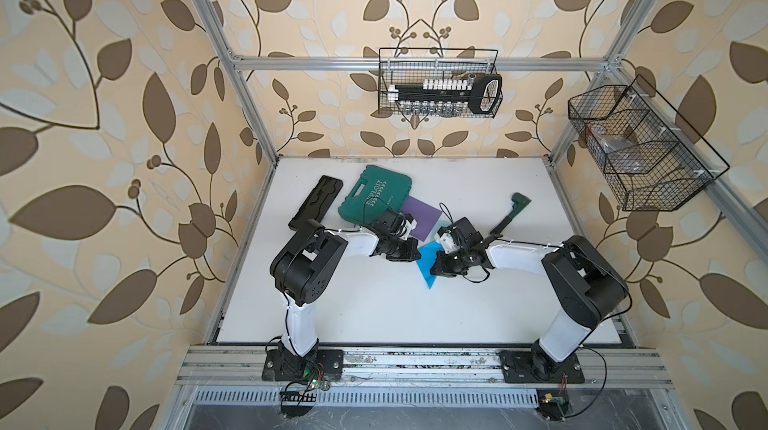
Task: Fold the square paper diagonally
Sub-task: Place the paper at the center of the board.
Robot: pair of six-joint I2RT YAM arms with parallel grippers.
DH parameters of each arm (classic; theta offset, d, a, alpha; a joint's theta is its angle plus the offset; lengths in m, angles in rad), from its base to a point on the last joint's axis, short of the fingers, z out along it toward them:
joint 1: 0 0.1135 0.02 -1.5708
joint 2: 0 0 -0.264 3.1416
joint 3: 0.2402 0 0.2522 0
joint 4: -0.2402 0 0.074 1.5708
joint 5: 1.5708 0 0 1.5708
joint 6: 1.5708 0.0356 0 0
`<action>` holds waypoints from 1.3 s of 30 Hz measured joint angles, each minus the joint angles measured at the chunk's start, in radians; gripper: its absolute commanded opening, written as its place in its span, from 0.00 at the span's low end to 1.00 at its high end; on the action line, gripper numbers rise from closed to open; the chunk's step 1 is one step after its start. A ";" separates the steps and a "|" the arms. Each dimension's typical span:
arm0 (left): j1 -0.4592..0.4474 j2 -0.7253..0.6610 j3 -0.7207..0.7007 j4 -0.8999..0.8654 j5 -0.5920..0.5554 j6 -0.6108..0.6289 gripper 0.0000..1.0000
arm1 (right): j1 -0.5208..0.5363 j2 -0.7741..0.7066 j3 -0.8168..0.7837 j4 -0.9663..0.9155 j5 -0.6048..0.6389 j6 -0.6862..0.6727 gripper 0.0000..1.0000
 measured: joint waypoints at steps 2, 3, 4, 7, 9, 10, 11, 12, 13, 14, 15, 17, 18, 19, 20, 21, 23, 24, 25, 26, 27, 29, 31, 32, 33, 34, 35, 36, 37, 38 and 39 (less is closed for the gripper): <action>0.000 0.000 0.000 -0.001 0.000 0.000 0.00 | 0.000 -0.010 -0.014 0.008 0.000 -0.003 0.00; 0.000 0.000 0.001 -0.001 0.000 0.000 0.00 | 0.000 -0.011 -0.017 0.011 0.000 -0.003 0.00; 0.000 0.000 0.002 -0.002 -0.001 0.000 0.00 | 0.000 -0.013 -0.021 0.014 0.000 -0.004 0.00; 0.000 0.000 0.002 -0.003 -0.002 0.000 0.00 | -0.001 -0.015 -0.026 0.020 0.000 -0.004 0.00; 0.000 0.000 0.002 -0.003 -0.002 0.000 0.00 | -0.003 -0.016 -0.026 0.019 0.000 -0.004 0.00; 0.000 0.000 0.002 -0.003 -0.002 0.000 0.00 | -0.005 -0.017 -0.026 0.017 0.000 -0.004 0.00; 0.000 0.000 0.002 -0.003 -0.002 0.000 0.00 | -0.006 -0.019 -0.026 0.014 0.000 -0.004 0.00; 0.000 0.000 0.002 -0.003 -0.002 0.000 0.00 | -0.009 -0.022 -0.027 0.009 0.000 -0.004 0.00; 0.000 0.000 0.002 -0.003 -0.002 0.000 0.00 | -0.011 -0.026 -0.030 0.002 0.001 -0.004 0.00; 0.000 0.000 0.002 -0.003 -0.003 0.000 0.00 | -0.014 -0.031 -0.034 -0.003 0.002 -0.004 0.00; 0.000 0.000 0.002 -0.004 -0.003 0.000 0.00 | -0.018 -0.037 -0.039 -0.008 0.001 -0.004 0.00; 0.000 0.000 0.002 -0.003 -0.003 0.001 0.00 | -0.025 -0.049 -0.049 -0.016 0.002 -0.004 0.00; 0.000 0.000 0.002 -0.004 -0.003 0.001 0.00 | -0.029 -0.053 -0.053 -0.022 0.002 -0.005 0.00; 0.000 0.000 0.002 -0.003 -0.004 0.001 0.00 | -0.033 -0.058 -0.056 -0.028 0.001 -0.007 0.00; 0.000 0.000 0.002 -0.003 -0.004 0.001 0.00 | -0.036 -0.063 -0.058 -0.034 0.002 -0.008 0.00; 0.000 0.000 0.002 -0.003 -0.004 0.001 0.00 | -0.037 -0.068 -0.060 -0.038 0.003 -0.009 0.00; 0.000 0.000 0.002 -0.003 -0.004 0.001 0.00 | -0.041 -0.080 -0.066 -0.047 0.005 -0.010 0.00; 0.000 0.000 0.002 -0.003 -0.004 0.001 0.00 | -0.042 -0.088 -0.069 -0.051 0.006 -0.010 0.00; 0.000 0.000 0.002 -0.003 -0.004 0.002 0.00 | -0.042 -0.100 -0.070 -0.060 0.005 -0.007 0.00; 0.000 0.000 0.002 -0.003 -0.004 0.002 0.00 | -0.042 -0.113 -0.070 -0.064 0.005 -0.005 0.00; 0.000 0.000 0.002 -0.003 -0.004 0.002 0.00 | -0.041 -0.122 -0.069 -0.065 0.005 -0.003 0.00; 0.000 0.000 0.002 -0.003 -0.004 0.002 0.00 | -0.037 -0.136 -0.059 -0.066 0.005 0.002 0.00; 0.000 0.000 0.002 -0.003 -0.004 0.002 0.00 | -0.028 -0.129 -0.037 -0.067 0.004 0.007 0.00; 0.000 0.000 0.002 -0.003 -0.004 0.002 0.00 | -0.021 -0.119 -0.021 -0.067 0.004 0.010 0.00; 0.000 0.000 0.002 -0.003 -0.004 0.002 0.00 | -0.012 -0.105 -0.006 -0.065 0.004 0.012 0.00; 0.000 0.000 0.002 -0.004 -0.004 0.002 0.00 | -0.003 -0.088 0.009 -0.060 0.003 0.016 0.00; 0.000 0.000 0.003 -0.004 -0.004 0.002 0.00 | 0.007 -0.070 0.021 -0.053 0.003 0.020 0.00; 0.000 0.000 0.003 -0.004 -0.004 0.003 0.00 | 0.016 -0.055 0.029 -0.047 0.002 0.024 0.00; 0.000 0.000 0.003 -0.004 -0.004 0.003 0.00 | 0.024 -0.039 0.035 -0.041 0.000 0.027 0.00; 0.000 0.000 0.003 -0.004 -0.004 0.003 0.00 | 0.031 -0.024 0.037 -0.037 0.000 0.029 0.00; 0.000 0.000 0.003 -0.004 -0.004 0.003 0.00 | 0.035 -0.014 0.038 -0.036 0.000 0.032 0.00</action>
